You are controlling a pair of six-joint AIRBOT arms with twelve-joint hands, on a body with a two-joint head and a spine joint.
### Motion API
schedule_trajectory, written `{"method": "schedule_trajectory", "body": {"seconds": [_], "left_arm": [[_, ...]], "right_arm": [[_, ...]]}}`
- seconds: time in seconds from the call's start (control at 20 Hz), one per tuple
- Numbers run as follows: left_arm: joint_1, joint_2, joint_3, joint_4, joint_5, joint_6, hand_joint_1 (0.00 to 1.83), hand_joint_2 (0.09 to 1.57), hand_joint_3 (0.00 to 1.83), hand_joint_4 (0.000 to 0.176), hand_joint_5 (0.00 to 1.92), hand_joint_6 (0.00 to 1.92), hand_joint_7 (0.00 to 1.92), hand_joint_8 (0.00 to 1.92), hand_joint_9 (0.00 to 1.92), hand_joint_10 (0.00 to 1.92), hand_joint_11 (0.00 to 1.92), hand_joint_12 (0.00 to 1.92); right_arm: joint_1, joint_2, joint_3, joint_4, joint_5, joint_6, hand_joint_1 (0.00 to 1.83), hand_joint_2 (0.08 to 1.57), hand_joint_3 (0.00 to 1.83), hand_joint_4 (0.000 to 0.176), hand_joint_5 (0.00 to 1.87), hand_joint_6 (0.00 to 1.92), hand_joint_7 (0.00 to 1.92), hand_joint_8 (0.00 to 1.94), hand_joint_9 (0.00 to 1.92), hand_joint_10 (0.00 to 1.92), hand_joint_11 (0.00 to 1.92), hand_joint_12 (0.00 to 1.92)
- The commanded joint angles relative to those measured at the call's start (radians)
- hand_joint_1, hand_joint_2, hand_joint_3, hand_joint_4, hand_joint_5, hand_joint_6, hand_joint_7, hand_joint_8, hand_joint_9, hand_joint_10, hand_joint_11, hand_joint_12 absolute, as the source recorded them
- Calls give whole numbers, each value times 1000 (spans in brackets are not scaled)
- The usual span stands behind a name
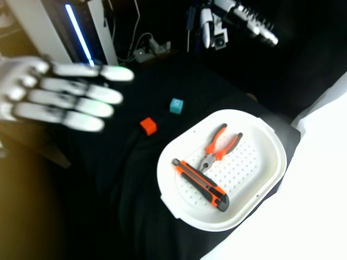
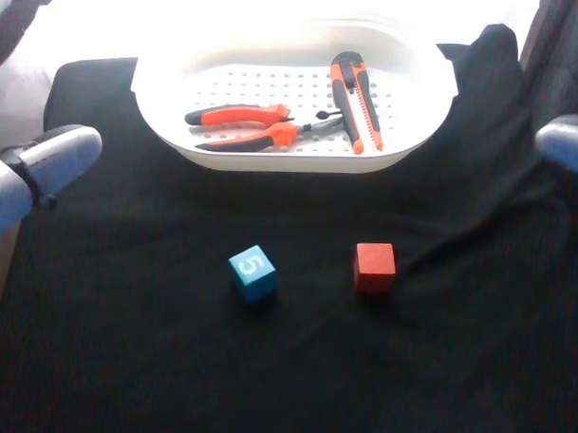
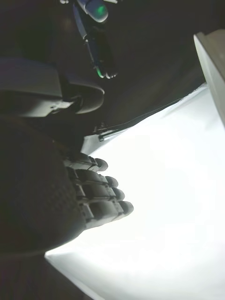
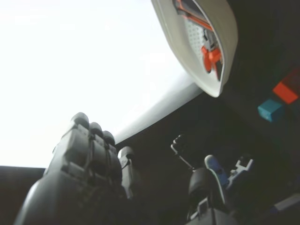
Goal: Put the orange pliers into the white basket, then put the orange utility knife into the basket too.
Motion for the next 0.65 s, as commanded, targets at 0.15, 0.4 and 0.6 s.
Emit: {"method": "schedule_trajectory", "body": {"seconds": [0.15, 0.4, 0.6], "left_arm": [[-6, 27, 2, 34, -195, 0, 441, 1148, 0, 174, 0, 0, 0, 0, 0, 0, 0, 0], [-58, 52, 13, 81, -195, 20, 532, 1236, 3, 137, 213, 85, 0, 0, 0, 0, 4, 2], [-109, 55, 26, 108, -195, 32, 535, 1186, 0, 100, 12, 1, 0, 0, 1, 0, 8, 6]], "right_arm": [[-26, 32, -18, 29, 293, 0, 457, 1069, 0, 37, 0, 0, 0, 0, 0, 0, 0, 0], [-36, 51, -22, 30, 393, 0, 342, 1058, 0, 15, 0, 0, 0, 0, 51, 17, 75, 41], [-44, 57, -22, 32, 439, 0, 351, 1124, 13, 17, 0, 0, 1, 0, 116, 12, 0, 855]]}}
